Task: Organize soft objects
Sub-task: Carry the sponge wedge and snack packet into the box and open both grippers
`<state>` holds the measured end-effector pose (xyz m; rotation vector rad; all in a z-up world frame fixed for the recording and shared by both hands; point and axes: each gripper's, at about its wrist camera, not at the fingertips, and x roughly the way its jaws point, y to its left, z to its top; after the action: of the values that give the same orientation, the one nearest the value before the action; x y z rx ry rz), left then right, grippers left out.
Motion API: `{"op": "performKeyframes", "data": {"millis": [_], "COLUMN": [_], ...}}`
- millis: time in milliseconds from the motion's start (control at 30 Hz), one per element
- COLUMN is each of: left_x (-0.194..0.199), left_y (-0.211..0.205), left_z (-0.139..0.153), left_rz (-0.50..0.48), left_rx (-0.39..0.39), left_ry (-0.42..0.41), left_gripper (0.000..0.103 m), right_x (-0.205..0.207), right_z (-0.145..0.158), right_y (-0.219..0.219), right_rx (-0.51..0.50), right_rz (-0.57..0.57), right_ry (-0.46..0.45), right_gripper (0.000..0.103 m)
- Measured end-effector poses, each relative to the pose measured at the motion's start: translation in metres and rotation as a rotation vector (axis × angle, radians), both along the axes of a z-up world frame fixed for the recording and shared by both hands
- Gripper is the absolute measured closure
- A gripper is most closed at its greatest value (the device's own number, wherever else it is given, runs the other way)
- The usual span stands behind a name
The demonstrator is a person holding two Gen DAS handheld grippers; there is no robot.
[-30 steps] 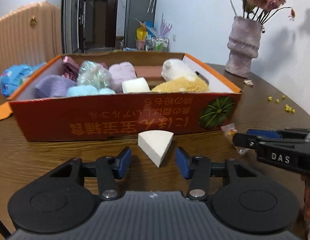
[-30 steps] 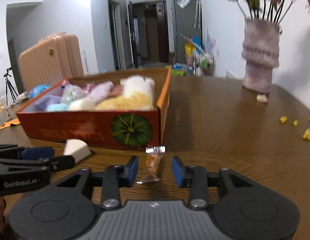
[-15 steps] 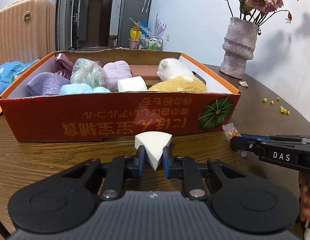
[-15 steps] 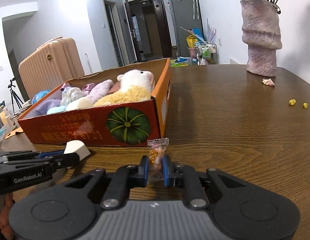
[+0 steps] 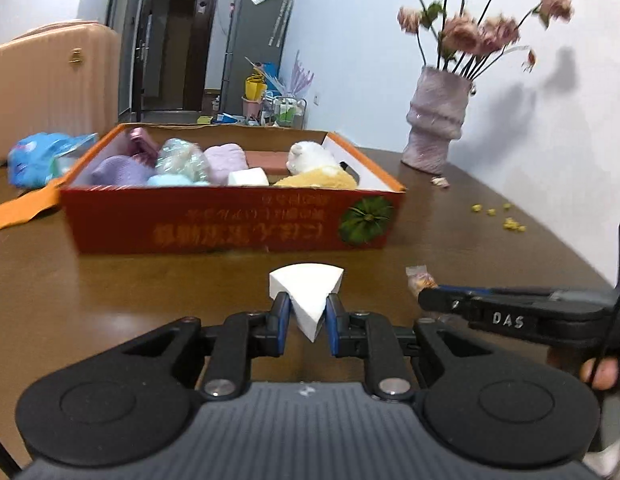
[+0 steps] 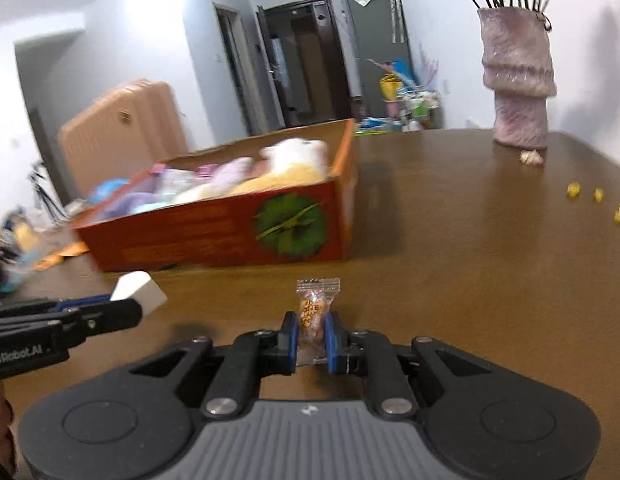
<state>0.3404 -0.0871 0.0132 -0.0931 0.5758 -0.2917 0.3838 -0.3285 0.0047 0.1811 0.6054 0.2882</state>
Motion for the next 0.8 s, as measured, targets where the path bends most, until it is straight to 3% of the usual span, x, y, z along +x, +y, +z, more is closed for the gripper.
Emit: {"op": "performKeyframes", "data": {"millis": [200,433,600,800], "left_x": [-0.039,-0.015,0.065,0.181], "left_y": [0.019,0.028,0.030,0.024], "left_z": [0.032,0.055,0.081,0.075], "left_rz": [0.029,0.036,-0.007,-0.014], "left_rx": [-0.028,-0.048,-0.078,-0.073], "left_ry": [-0.079,-0.124,-0.119,-0.030], "left_gripper": [0.084,0.084,0.083,0.083], "right_x": [-0.047,-0.035,0.039,0.174], "right_z": [0.026,0.063,0.096,0.093], "right_y": [0.015,0.032,0.055,0.088], "right_rx": [0.015,-0.014,-0.079,-0.185], "right_rz": [0.046,0.097,0.164,0.233], "right_ry": [-0.066,-0.151,-0.191,-0.055], "right_gripper": [0.089,0.089,0.089,0.089]}}
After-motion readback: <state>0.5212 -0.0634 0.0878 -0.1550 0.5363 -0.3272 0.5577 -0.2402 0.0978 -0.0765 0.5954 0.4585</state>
